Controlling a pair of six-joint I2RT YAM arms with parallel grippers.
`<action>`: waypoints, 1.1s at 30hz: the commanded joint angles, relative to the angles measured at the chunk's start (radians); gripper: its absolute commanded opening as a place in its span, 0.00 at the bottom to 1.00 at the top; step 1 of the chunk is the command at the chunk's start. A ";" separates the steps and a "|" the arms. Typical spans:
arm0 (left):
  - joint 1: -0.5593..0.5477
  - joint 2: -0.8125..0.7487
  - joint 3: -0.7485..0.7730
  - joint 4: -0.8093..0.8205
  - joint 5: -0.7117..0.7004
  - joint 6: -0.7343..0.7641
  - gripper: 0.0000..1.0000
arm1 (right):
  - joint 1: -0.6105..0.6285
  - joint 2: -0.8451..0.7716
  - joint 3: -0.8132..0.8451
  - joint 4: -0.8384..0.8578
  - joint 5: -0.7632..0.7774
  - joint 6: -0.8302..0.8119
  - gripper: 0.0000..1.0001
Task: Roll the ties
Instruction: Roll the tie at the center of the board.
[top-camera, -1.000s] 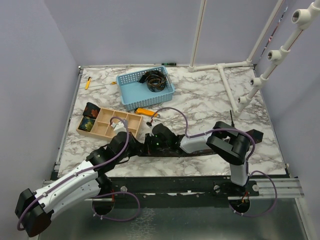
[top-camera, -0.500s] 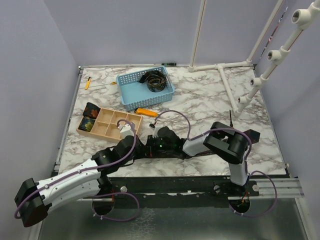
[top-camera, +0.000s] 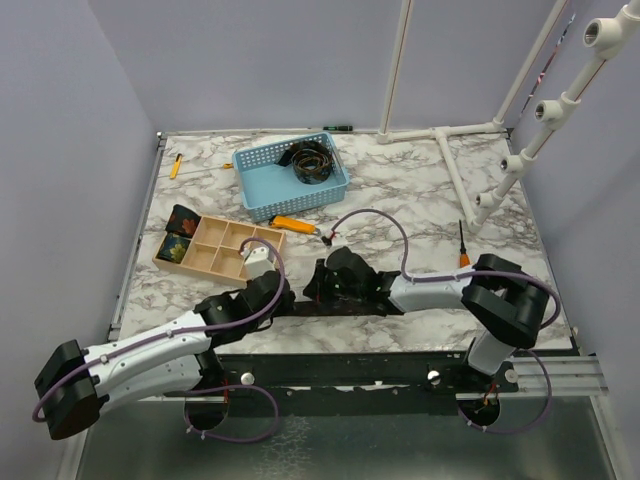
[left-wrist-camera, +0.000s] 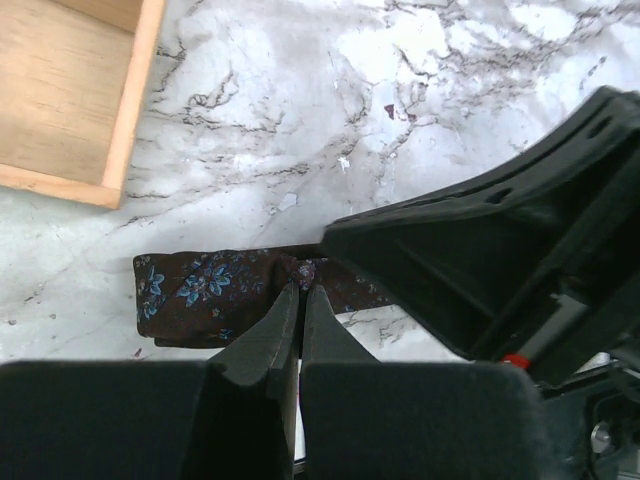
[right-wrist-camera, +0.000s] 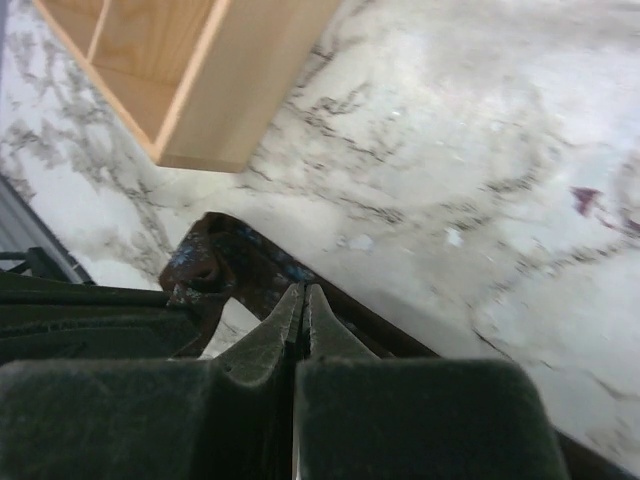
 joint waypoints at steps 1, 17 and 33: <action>-0.056 0.095 0.060 -0.029 -0.067 0.012 0.00 | -0.001 -0.106 -0.042 -0.206 0.211 -0.022 0.01; -0.210 0.365 0.139 -0.027 -0.187 -0.076 0.00 | 0.000 -0.438 -0.237 -0.352 0.314 0.011 0.00; -0.212 0.226 0.095 -0.030 -0.136 -0.092 0.49 | 0.000 -0.425 -0.188 -0.349 0.197 0.008 0.08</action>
